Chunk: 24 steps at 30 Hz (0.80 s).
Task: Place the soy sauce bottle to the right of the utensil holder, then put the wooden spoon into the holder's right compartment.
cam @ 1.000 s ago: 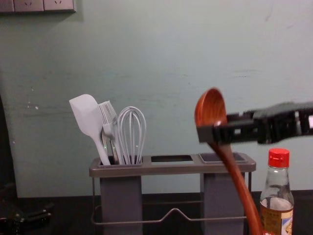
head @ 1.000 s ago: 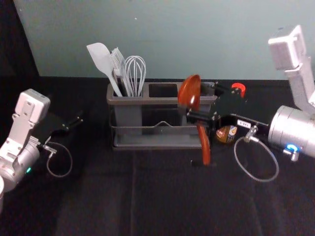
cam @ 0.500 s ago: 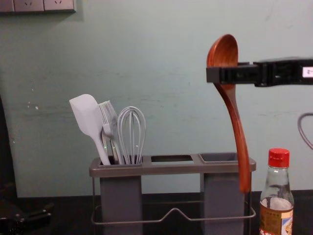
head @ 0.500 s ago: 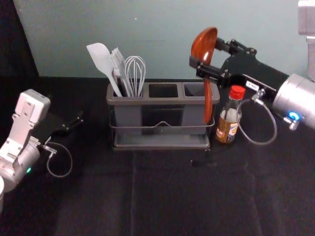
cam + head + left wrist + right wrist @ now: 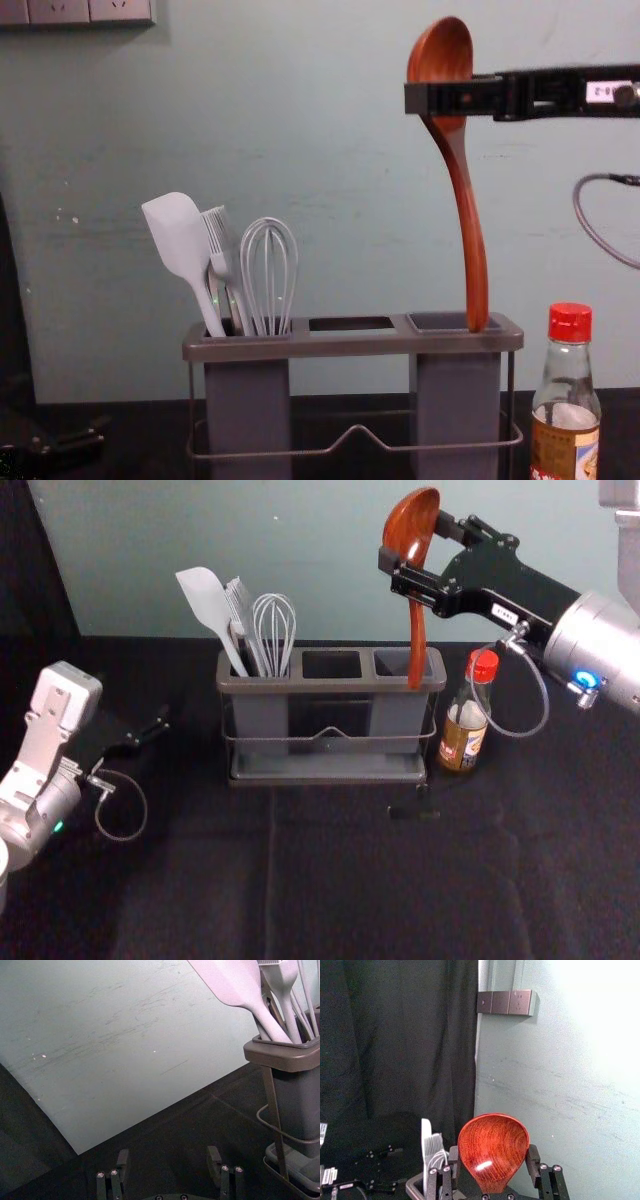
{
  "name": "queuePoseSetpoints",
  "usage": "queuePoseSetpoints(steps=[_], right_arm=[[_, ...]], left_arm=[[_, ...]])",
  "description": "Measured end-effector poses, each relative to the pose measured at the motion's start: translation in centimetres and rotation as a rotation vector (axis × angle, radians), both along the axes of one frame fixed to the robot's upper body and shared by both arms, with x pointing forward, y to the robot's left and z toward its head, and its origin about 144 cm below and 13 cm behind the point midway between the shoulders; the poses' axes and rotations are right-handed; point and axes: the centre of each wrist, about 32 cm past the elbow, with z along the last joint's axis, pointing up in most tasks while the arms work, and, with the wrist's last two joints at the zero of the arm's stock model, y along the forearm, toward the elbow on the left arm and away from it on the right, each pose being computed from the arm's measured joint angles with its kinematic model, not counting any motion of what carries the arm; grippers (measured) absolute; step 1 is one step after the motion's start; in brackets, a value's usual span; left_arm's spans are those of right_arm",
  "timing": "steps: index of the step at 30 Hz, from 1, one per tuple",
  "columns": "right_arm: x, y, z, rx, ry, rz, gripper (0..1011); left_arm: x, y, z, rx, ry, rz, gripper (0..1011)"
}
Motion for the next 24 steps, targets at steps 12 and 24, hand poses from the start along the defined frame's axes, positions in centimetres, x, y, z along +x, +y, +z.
queuePoseSetpoints(steps=[12,24], right_arm=[[1.4,1.0,0.2,0.015,-0.023,-0.026,814],[2.4,1.6,-2.3,0.031,0.01,-0.04,814]], left_arm=[[0.0,0.0,0.0,0.0,0.0,0.0,1005],[0.0,0.0,0.0,0.0,0.0,0.0,1005]])
